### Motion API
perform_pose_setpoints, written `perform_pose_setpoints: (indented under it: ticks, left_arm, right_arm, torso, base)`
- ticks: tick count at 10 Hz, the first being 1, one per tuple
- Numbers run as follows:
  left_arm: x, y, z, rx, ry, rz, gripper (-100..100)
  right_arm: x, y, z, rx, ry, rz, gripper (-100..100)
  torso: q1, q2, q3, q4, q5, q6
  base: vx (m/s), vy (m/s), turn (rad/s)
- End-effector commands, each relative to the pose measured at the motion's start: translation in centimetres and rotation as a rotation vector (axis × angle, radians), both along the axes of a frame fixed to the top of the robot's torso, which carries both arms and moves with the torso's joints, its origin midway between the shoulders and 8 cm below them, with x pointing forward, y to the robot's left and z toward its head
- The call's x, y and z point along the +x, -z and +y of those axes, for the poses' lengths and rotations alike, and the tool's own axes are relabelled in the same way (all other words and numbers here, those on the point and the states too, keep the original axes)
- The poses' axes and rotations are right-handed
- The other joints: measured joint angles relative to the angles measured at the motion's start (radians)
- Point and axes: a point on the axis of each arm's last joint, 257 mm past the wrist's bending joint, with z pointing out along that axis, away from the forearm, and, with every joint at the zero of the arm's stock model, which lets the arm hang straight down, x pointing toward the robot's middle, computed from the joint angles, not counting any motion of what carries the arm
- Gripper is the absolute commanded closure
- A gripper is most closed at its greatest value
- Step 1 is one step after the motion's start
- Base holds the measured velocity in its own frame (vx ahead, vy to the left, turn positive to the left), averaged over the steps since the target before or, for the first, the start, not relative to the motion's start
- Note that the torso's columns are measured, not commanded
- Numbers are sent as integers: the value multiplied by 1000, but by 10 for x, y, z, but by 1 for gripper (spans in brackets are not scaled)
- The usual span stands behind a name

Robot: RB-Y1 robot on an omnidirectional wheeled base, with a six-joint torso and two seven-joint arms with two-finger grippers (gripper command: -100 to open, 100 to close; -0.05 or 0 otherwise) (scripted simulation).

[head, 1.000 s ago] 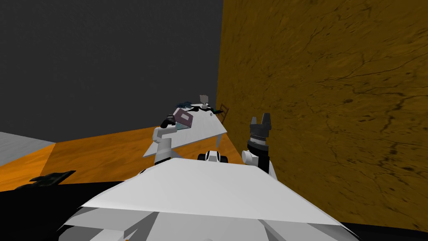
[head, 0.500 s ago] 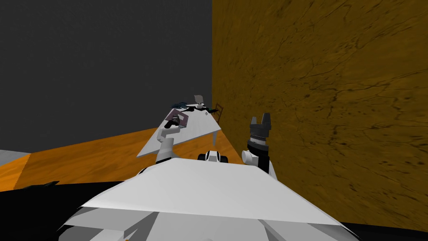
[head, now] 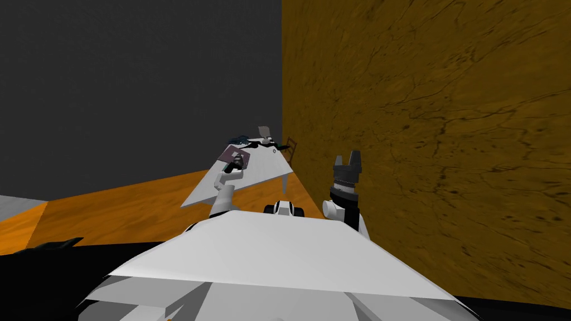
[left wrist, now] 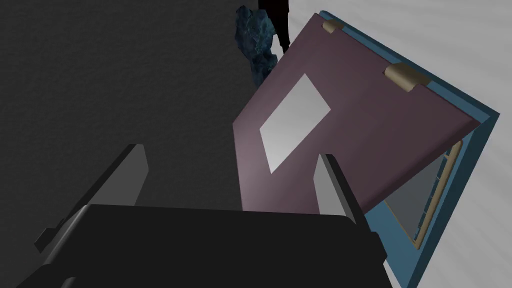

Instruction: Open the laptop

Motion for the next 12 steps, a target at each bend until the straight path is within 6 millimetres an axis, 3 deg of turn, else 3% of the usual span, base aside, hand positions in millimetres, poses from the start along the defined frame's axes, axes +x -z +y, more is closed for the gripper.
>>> perform_pose_setpoints:
  ticks: [1,4,7,8,11,12]
  left_arm:
    - [-9,8,12,43,-21,3,-100]
    - [-20,15,26,90,-49,10,-100]
    - [-16,15,23,79,-44,10,-100]
    - [-16,15,23,79,-45,10,100]
    - [-7,23,6,-78,-41,-38,100]
    - [-7,21,7,-51,-41,-30,100]
  right_arm:
    - [0,0,0,0,0,0,0]
    - [0,0,0,0,0,0,0]
    - [0,0,0,0,0,0,0]
    - [0,0,0,0,0,0,0]
    - [0,0,0,0,0,0,0]
    - [0,0,0,0,0,0,0]
  torso:
    - [1,-1,0,0,0,0]
    - [-5,1,1,0,-1,0]
    - [-4,-3,-1,0,-2,2]
    - [-5,-2,-1,-1,-1,2]
    - [-1,4,2,1,0,0]
    - [-3,3,2,1,-1,0]
  base:
    - [67,92,127]
    - [58,107,116]
    - [42,46,3]
    - [0,0,0]
    - [-40,102,21]
    - [-24,50,-2]
